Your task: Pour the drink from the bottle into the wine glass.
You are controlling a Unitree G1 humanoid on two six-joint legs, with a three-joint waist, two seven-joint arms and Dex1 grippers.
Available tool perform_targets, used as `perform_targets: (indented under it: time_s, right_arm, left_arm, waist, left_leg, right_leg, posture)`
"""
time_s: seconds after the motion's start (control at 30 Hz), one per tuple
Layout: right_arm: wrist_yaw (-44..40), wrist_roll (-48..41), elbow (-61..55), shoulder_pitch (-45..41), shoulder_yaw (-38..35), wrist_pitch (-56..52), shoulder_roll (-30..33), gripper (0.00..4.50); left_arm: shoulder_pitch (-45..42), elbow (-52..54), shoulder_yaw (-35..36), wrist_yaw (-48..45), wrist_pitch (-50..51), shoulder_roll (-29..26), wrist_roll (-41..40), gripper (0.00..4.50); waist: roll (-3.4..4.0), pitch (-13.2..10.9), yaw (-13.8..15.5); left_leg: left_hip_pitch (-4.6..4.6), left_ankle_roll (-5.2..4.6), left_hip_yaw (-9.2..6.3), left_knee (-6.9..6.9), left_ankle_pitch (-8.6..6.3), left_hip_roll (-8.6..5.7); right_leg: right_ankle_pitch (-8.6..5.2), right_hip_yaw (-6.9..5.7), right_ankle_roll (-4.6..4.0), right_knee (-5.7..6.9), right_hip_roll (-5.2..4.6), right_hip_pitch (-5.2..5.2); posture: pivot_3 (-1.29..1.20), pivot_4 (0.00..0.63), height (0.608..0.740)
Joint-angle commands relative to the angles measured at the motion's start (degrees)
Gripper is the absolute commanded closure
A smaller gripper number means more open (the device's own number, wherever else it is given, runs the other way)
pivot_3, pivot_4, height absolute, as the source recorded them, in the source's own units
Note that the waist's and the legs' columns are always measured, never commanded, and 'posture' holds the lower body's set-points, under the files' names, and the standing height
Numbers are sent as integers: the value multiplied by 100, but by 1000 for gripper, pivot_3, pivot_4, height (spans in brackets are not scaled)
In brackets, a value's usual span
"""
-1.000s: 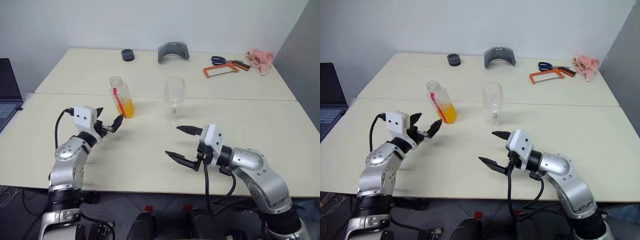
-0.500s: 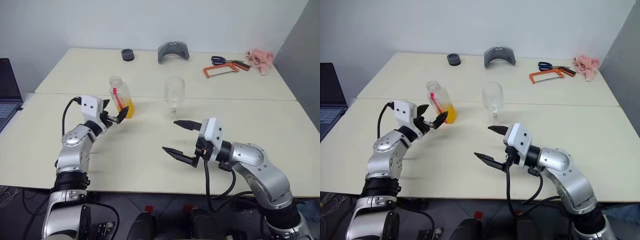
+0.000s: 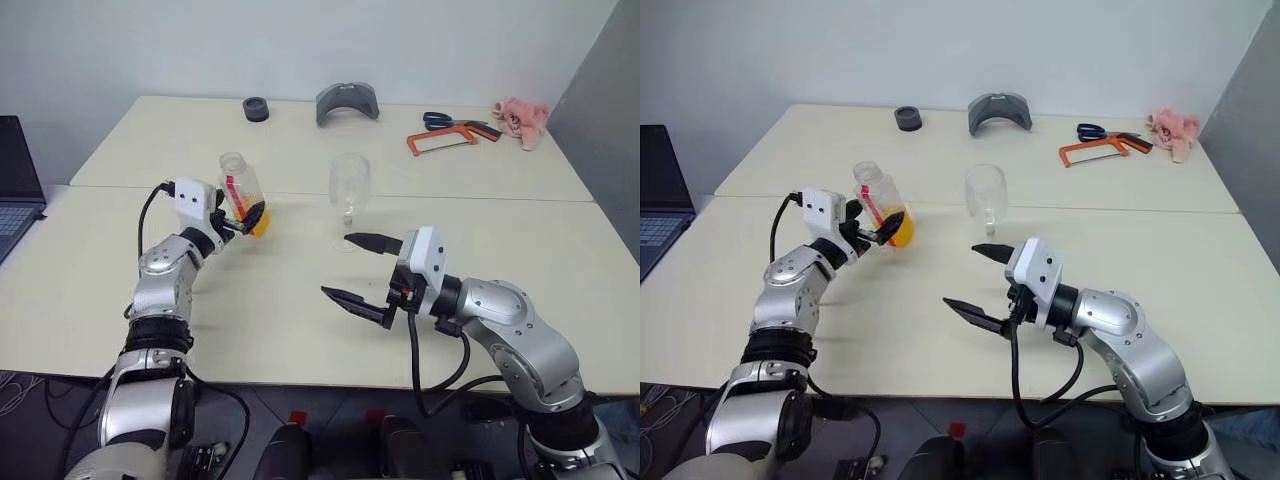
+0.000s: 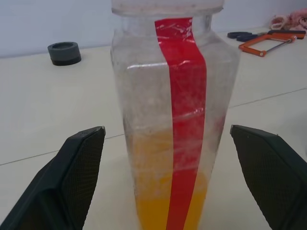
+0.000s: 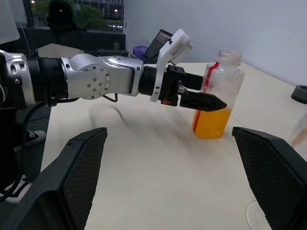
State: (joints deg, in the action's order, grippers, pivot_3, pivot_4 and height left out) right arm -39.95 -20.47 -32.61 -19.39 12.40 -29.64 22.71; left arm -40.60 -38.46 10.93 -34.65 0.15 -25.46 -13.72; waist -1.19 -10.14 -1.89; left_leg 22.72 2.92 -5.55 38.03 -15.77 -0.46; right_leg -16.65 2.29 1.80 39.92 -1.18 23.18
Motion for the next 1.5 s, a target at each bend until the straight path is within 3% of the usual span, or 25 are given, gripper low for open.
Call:
perform_targets:
  time_s: [0.03,0.1,0.2,0.37,0.47,0.77,1.13,1.5]
  right_arm:
    - [15,-81,-104,-109,-83,58,17,44]
    - [22,-77,-105,-109,-86,63,21,44]
    - [37,-71,-96,-107,-100,69,22,0]
    - [79,-39,-55,-103,-124,124,3,0]
    - [158,-6,-25,-115,-164,176,-30,0]
    - [586,-294,65,-180,-823,31,-175,0]
    - [1088,-267,264,-398,-1039,-8,-323,0]
    - [1411,-124,293,-341,-1019,-118,-258,0]
  left_arm:
    - [-244,-183,-17,-93,-248,-13,50,0]
    - [-325,-327,-14,-117,-305,-4,45,0]
    - [-411,-507,21,-128,-369,18,26,612]
    - [-495,-637,63,-153,-414,58,-32,2165]
    - [-529,-542,56,-153,-430,102,-41,2779]
    - [-1163,-234,-643,389,-1511,-31,1079,2810]
    - [-2304,-1445,-1565,1216,-3587,-380,2628,2810]
    - [-2821,-2317,-2233,2170,-4568,-556,3722,2811]
  waist:
    - [0,0,-5]
    - [0,0,-5]
    - [0,0,-4]
    - [0,0,-4]
    - [0,0,0]
    - [-6,-4,6]
    - [-6,-4,-14]
    - [-6,-4,-4]
  left_leg:
    - [0,0,1,0,0,0]
    - [0,0,1,0,0,0]
    - [0,0,1,0,0,0]
    - [0,0,0,1,0,0]
    - [2,0,-2,1,0,0]
    - [11,2,-11,5,1,-1]
    - [8,0,6,-1,0,-8]
    - [15,0,7,0,0,-25]
  right_leg:
    - [0,1,0,0,0,0]
    - [0,0,0,1,1,0]
    - [0,1,0,1,1,1]
    - [0,0,0,1,1,1]
    - [0,0,0,1,0,1]
    - [0,-8,0,0,-1,3]
    - [0,2,0,1,2,8]
    - [0,-2,0,1,3,11]
  posture:
    - [0,150,740]
    - [0,150,740]
    - [0,150,740]
    - [0,150,740]
    - [0,150,740]
    - [0,150,740]
    - [0,150,740]
    - [0,150,740]
